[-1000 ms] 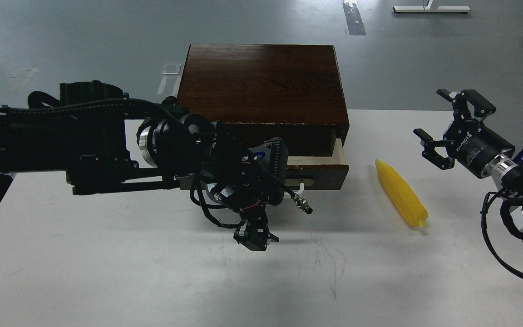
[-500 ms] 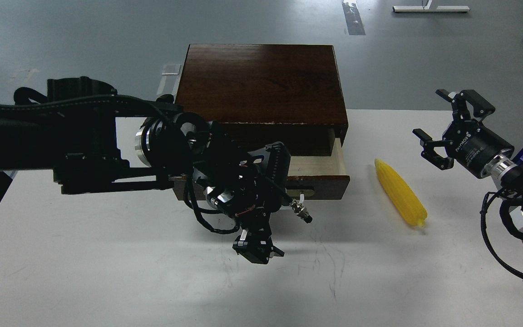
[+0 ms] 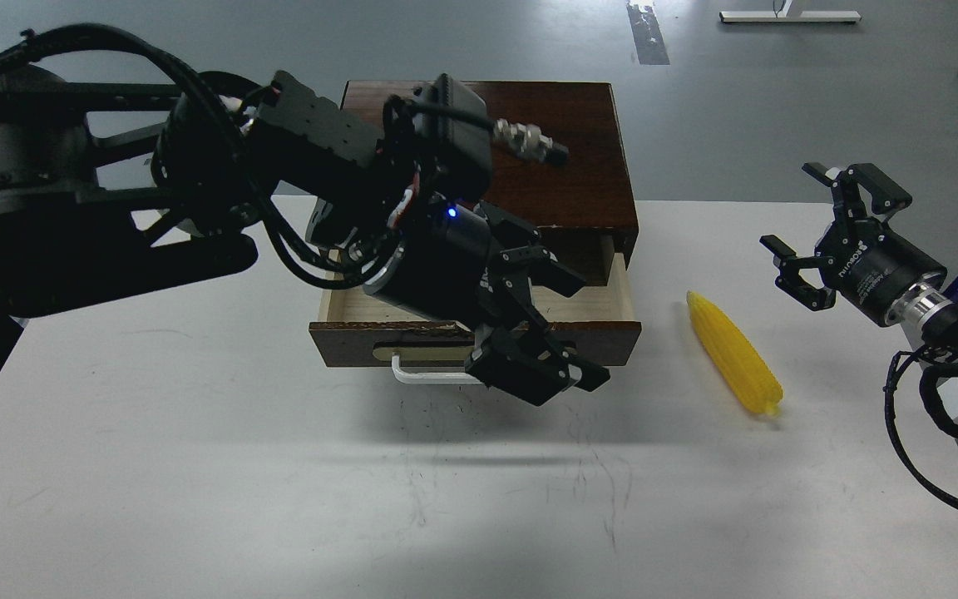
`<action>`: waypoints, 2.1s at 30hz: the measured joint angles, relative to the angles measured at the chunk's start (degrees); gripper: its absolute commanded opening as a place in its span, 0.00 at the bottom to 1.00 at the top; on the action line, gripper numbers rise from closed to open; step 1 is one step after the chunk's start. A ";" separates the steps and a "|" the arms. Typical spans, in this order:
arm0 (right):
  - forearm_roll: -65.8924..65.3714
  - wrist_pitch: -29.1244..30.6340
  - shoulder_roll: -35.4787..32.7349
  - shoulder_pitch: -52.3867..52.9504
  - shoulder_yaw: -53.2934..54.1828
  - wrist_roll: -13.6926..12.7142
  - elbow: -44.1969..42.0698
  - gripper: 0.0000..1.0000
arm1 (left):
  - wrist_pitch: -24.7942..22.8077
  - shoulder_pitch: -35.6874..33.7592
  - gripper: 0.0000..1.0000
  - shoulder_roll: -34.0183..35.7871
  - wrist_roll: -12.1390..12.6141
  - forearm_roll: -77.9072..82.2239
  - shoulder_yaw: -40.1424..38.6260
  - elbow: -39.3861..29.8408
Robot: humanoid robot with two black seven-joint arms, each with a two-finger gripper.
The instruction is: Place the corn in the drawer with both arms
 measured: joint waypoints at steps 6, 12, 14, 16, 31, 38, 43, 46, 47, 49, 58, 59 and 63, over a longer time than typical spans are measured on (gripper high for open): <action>-0.62 0.07 -0.07 -0.03 -0.25 0.00 0.04 1.00 | 0.01 6.12 0.98 5.08 0.02 -32.55 -2.07 9.29; -1.26 0.39 -0.92 -0.11 -0.91 0.00 0.09 1.00 | 0.01 17.03 0.98 7.05 0.01 -51.80 -5.01 20.14; -2.79 0.44 -0.99 -0.11 -1.05 0.00 0.18 1.00 | 0.01 21.01 0.98 7.43 0.01 -55.80 -7.25 23.08; -6.49 0.45 -1.52 -0.06 -1.10 0.00 0.32 1.00 | 0.02 25.65 0.98 7.91 -0.01 -58.35 -10.33 25.74; -54.99 -0.04 -8.59 5.22 -1.32 0.00 0.68 1.00 | 0.01 46.68 0.98 8.55 3.29 -63.47 -26.84 30.68; -74.40 -7.02 -7.79 5.19 -4.51 0.01 0.36 1.00 | 0.00 47.92 0.98 8.19 3.29 -62.81 -27.31 30.35; -80.39 -11.00 -3.12 5.57 -8.53 0.01 -2.12 0.99 | 0.00 47.98 0.98 8.05 3.29 -62.64 -27.73 30.25; -81.29 -11.46 -1.04 6.63 -10.75 0.01 -3.70 0.98 | 0.00 47.99 0.98 8.04 3.29 -62.64 -27.85 30.24; -81.42 -11.61 -0.34 7.27 -11.81 0.01 -3.90 0.97 | 0.00 47.99 0.98 8.03 3.29 -62.64 -27.87 30.16; -81.52 -12.10 0.88 8.11 -13.64 0.01 -4.17 0.95 | 0.00 47.99 0.98 8.02 3.29 -62.64 -27.88 29.92; -81.57 -13.18 3.33 8.85 -18.32 0.00 -5.95 0.42 | 0.00 47.99 0.98 8.02 3.28 -62.64 -28.21 29.39; -81.57 -13.19 3.55 8.85 -18.62 0.01 -5.96 0.34 | 0.00 47.99 0.98 8.02 3.28 -62.64 -28.22 29.38; -81.56 -13.24 4.06 8.88 -19.56 0.00 -5.88 0.10 | 0.00 47.99 0.98 8.02 3.28 -62.64 -28.24 29.38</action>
